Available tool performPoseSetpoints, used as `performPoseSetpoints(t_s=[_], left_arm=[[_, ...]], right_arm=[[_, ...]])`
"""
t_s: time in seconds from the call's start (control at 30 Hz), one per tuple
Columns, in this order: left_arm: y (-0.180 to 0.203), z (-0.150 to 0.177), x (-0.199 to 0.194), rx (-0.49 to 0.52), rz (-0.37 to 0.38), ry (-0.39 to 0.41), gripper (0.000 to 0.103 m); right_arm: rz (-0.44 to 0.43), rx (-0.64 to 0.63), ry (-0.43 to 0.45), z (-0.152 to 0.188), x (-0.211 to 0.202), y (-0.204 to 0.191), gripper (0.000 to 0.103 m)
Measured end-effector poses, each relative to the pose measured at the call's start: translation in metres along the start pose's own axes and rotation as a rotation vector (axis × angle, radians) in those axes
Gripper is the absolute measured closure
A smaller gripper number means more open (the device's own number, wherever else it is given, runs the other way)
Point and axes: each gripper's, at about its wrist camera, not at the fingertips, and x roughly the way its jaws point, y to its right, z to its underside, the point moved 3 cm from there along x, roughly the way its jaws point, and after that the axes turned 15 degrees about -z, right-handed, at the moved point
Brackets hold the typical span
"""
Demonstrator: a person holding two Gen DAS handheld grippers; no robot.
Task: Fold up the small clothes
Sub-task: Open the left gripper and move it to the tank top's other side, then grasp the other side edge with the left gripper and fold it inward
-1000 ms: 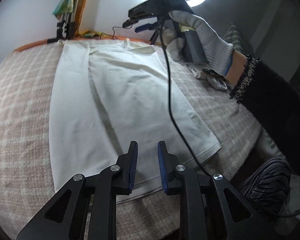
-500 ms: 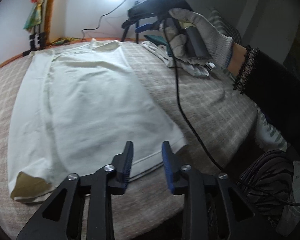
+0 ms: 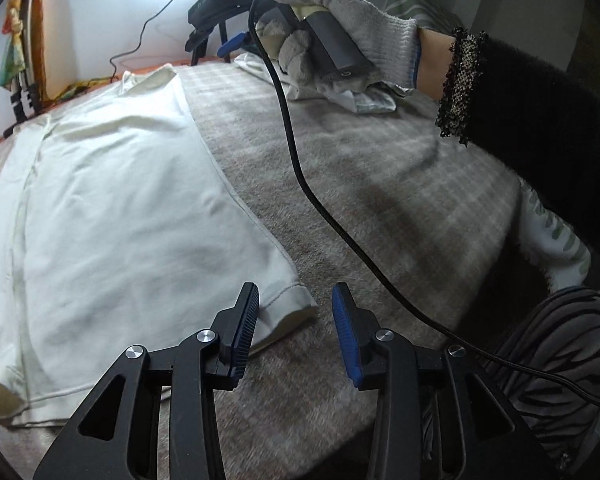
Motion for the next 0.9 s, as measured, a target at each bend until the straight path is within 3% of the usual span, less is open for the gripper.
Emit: performPoseSetpoints(t_s=[0.27,0.33,0.5,0.7,0.9], left_arm=[[0.004,-0.002,0.008,0.016,-0.036,0.007,0.067],[0.003,-0.003,0.01,0.014,-0.049,0.011,0.073],[-0.004,-0.004,0.012,-0.013,-0.059,0.022,0.097],[-0.015,-0.004,0.007,-0.081,-0.016,0.035,0.099],[-0.03,-0.006,-0.006,-0.15,0.002,0.063,0.099]], right_arm=[[-0.071,0.063,-0.015,-0.008,0.04,0.012,0.054],[-0.083,0.069,-0.02,-0.01,0.05,0.011,0.056],[-0.087,0.055,-0.049,-0.013,0.068,0.007,0.072],[-0.06,0.037,-0.053,-0.014,0.07,0.002,0.098],[-0.033,0.031,-0.039,-0.02,0.064,-0.009,0.101]])
